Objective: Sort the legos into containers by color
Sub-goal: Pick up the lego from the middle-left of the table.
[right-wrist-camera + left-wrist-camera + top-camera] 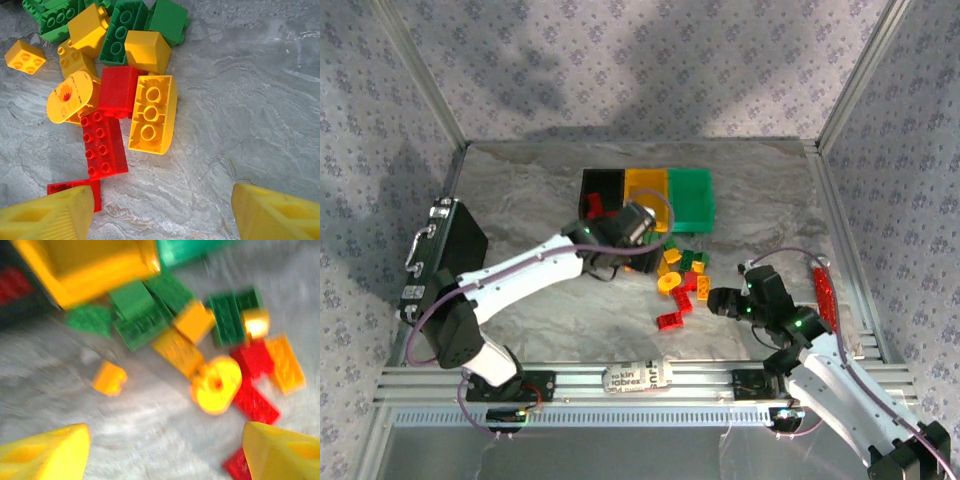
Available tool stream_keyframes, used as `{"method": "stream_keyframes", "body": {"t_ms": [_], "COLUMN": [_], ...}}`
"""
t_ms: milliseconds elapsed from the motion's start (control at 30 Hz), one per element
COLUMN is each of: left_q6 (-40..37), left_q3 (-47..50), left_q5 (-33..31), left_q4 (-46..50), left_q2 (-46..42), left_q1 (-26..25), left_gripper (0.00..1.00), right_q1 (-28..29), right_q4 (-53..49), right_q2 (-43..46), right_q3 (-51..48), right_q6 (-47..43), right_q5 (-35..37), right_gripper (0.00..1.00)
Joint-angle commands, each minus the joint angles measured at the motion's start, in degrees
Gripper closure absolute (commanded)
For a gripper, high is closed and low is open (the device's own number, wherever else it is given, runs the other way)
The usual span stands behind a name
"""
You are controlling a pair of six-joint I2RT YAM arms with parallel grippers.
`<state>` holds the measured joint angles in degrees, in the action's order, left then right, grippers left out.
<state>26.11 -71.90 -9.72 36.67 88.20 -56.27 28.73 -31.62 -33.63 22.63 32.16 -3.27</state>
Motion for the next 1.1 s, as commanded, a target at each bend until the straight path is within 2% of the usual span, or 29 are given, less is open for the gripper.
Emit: {"method": "stream_keyframes", "body": {"t_ms": [0, 200, 367, 600, 1067], "left_q6": [-3.78, -6.53, -9.6, -11.69, -13.8], "left_q3": [4.38, 7.65, 3.73, -1.84, -4.64], "left_q5": [4.88, 10.41, 12.09, 11.19, 8.13], "left_q4": [-4.12, -7.04, -4.08, -0.14, 1.83], "left_q2": [-0.61, 1.67, 8.37, 16.86, 22.58], "left_q1": [-4.64, -9.44, -12.25, -14.29, -14.55], "left_gripper": [0.21, 0.2, 0.2, 0.2, 0.22], "right_q1": [-0.42, -0.54, -0.52, -0.69, -1.08], "right_q4": [-1.96, -1.56, -1.64, -2.57, -2.57], "right_q2": [0.91, 0.91, 1.09, 2.24, 2.58], "right_q3": [1.32, 1.54, 1.54, 1.62, 1.16], "right_q6": [0.5, 0.7, 0.88, 0.71, 0.53], "right_q5": [-0.31, -0.75, -1.39, -1.04, -1.3], "right_gripper": [0.24, 0.19, 0.14, 0.14, 0.15]}}
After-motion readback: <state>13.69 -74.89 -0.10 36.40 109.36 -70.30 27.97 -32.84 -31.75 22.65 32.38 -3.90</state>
